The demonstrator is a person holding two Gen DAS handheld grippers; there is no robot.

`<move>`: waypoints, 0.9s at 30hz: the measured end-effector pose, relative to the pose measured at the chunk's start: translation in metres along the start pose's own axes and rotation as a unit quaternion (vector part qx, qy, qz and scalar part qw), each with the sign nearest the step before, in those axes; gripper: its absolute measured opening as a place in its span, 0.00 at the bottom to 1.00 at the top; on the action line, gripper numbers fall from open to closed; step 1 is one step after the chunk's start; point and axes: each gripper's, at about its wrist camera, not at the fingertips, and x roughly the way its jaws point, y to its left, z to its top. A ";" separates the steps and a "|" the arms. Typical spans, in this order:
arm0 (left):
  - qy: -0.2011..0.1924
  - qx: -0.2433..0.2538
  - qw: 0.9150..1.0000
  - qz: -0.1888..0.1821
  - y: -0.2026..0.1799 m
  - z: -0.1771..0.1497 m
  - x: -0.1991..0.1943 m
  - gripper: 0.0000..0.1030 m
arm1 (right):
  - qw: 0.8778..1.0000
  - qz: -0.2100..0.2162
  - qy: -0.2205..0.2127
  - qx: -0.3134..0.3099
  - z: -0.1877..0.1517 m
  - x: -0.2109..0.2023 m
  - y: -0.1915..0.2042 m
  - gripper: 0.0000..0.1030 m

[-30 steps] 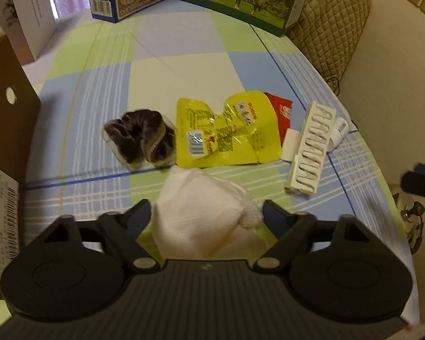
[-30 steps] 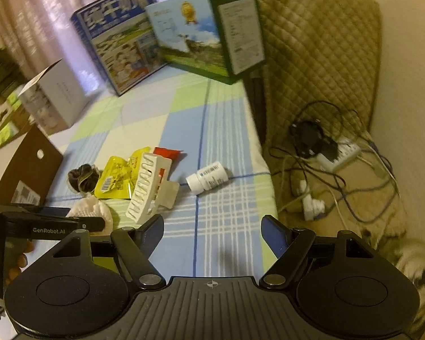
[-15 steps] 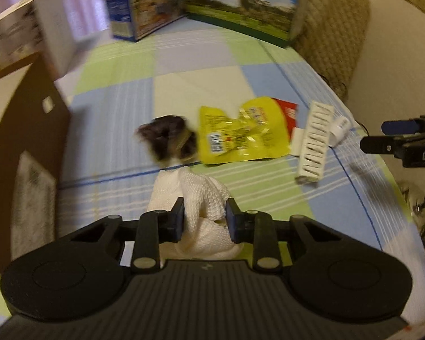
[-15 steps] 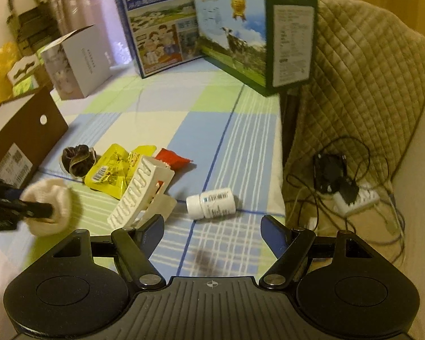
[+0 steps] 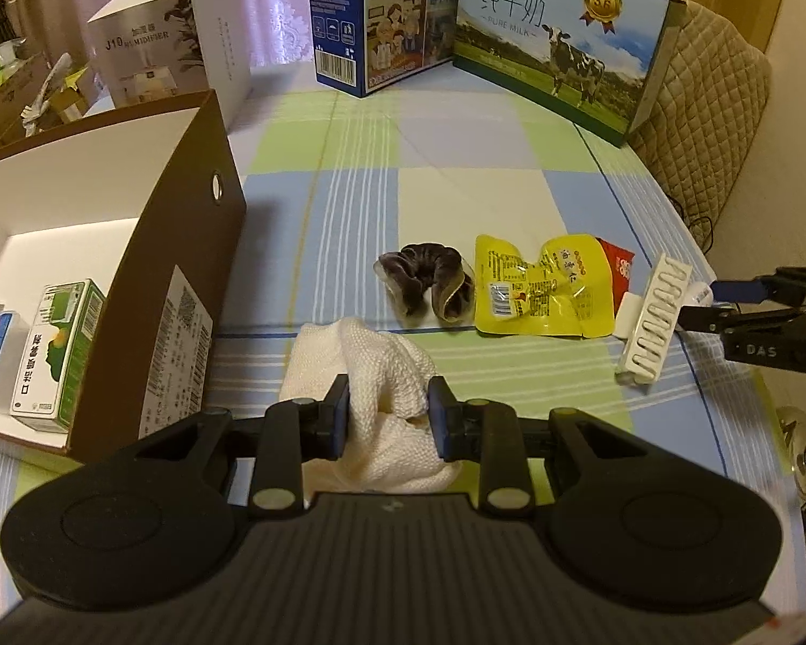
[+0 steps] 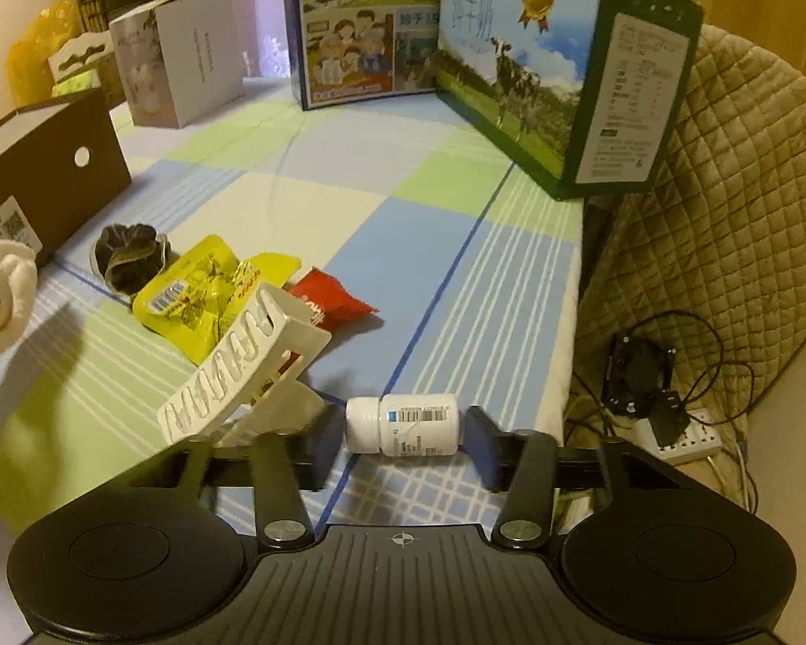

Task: Organize objects
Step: 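Grasp the white sock with the left tool while the right tool grasps the white pill bottle, then carry the sock and pill bottle over the open brown box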

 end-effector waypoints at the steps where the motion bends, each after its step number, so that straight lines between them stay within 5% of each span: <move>1: -0.001 -0.001 1.000 0.000 0.000 0.000 -0.001 0.24 | 1.000 -0.001 -0.001 0.000 -0.001 0.000 0.000 0.43; 15: -0.050 -0.019 0.998 -0.016 0.011 0.000 -0.060 0.24 | 0.994 0.047 -0.051 0.089 0.001 -0.087 0.017 0.42; 27: -0.092 -0.014 0.994 -0.058 0.069 0.006 -0.119 0.24 | 0.984 0.102 -0.094 0.112 0.018 -0.152 0.115 0.42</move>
